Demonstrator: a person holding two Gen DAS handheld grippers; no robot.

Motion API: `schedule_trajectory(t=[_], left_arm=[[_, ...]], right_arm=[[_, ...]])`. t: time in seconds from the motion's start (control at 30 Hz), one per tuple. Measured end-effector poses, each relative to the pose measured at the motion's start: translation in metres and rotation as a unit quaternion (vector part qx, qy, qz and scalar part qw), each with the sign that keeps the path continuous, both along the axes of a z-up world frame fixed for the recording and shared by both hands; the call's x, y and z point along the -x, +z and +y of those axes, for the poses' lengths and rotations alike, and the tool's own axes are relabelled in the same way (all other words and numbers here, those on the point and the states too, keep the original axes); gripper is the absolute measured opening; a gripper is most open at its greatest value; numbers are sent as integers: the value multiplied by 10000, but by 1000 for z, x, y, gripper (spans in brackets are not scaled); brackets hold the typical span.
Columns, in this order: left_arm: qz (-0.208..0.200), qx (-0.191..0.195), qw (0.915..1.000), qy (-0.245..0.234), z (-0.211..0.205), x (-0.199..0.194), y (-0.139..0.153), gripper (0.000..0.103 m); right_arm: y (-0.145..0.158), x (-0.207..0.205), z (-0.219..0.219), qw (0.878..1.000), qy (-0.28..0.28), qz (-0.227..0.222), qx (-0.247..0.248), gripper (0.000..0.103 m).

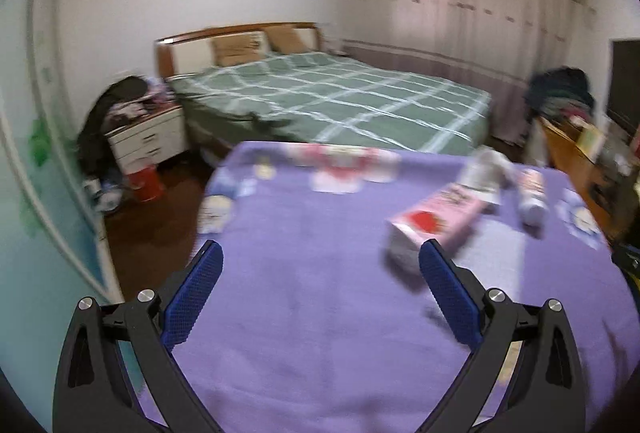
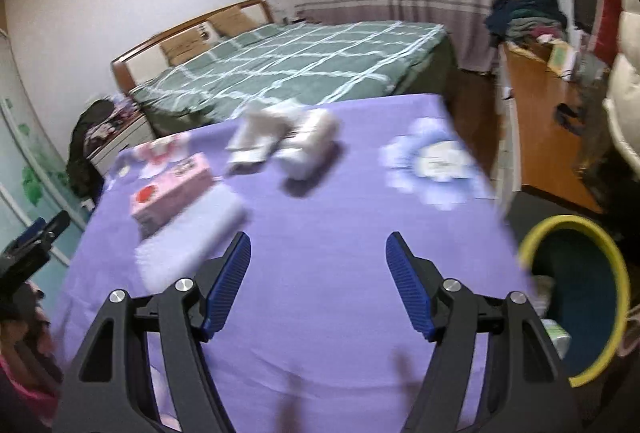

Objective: Collect trash
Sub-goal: 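Reach the right gripper to the white foam net and grasp it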

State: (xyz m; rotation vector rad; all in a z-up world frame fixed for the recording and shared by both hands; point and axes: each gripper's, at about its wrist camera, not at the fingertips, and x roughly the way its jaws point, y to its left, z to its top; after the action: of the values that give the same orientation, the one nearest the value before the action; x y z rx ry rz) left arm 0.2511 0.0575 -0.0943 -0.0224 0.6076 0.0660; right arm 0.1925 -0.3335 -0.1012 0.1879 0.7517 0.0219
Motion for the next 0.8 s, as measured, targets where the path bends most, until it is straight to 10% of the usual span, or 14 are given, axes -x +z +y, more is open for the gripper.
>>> schedule_trajectory(t=[0.8], left_arm=[[6,495,9976,483,32,4,-23,97]], right_arm=[[-64,-101,114,9959,-136,875,206,81]])
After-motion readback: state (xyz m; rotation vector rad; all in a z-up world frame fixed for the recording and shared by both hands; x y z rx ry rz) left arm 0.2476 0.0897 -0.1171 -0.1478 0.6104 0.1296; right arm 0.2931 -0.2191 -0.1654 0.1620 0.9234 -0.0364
